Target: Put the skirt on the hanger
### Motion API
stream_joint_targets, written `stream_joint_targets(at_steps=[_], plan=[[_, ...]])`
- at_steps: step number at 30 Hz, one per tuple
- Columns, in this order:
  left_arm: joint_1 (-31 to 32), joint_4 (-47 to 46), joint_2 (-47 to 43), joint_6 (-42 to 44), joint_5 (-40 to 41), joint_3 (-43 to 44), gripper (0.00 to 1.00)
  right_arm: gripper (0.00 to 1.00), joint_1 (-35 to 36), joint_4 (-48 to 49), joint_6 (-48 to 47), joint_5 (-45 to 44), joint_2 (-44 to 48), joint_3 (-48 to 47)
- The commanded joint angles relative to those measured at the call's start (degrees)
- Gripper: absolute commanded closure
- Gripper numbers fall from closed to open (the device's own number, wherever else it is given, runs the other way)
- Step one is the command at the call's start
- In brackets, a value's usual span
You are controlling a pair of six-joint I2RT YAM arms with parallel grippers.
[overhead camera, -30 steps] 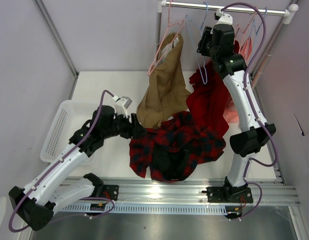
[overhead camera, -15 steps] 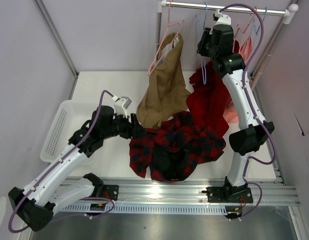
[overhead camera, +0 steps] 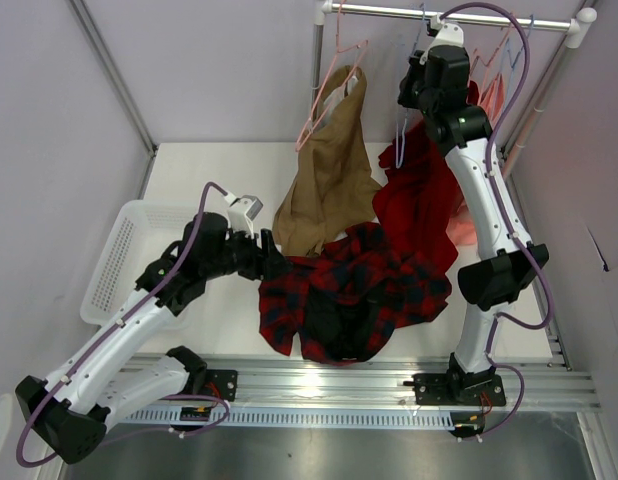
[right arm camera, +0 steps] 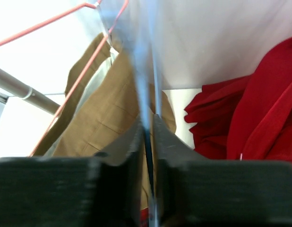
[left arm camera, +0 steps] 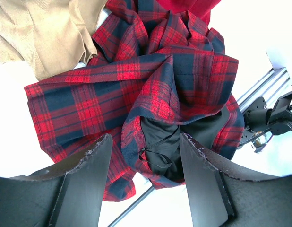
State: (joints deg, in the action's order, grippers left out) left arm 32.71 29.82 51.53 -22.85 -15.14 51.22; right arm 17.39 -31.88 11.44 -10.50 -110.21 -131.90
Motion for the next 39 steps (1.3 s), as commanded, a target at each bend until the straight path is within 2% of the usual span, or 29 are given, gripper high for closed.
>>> stream_joint_targets(at_steps=[1, 2, 12, 21, 25, 32, 39], plan=[[-0.36, -0.20, -1.08, 1.23, 0.90, 1.60, 0.36, 0.94, -0.16, 2.26, -1.42, -0.05, -1.05, -3.81], [-0.28, -0.03, -1.17, 1.32, 1.07, 1.69, 0.36, 1.00, -0.07, 2.43, -1.68, 0.04, -1.06, -3.98], [-0.36, 1.11, -1.69, 1.93, 1.69, 2.65, 0.37, 1.00, -0.60, 4.55, -3.01, -0.05, 1.22, -6.18], [-0.28, 0.94, -1.25, 2.20, 1.86, 3.01, 0.37, 1.00, -0.78, 4.28, -2.13, 1.10, 4.57, -4.43], [-0.28, 1.02, -1.25, 2.55, 2.04, 3.71, 0.37, 1.00, -0.78, 6.56, -1.60, 1.63, 7.81, -0.56], [-0.28, 1.29, -1.25, 2.81, 2.22, 4.06, 0.37, 1.00, -1.22, 4.72, -0.37, 3.47, 12.02, 2.95], [-0.36, 2.08, -1.25, 3.08, 1.95, 4.24, 0.38, 1.00, -1.74, 3.06, 3.05, 9.78, 23.27, 16.57]])
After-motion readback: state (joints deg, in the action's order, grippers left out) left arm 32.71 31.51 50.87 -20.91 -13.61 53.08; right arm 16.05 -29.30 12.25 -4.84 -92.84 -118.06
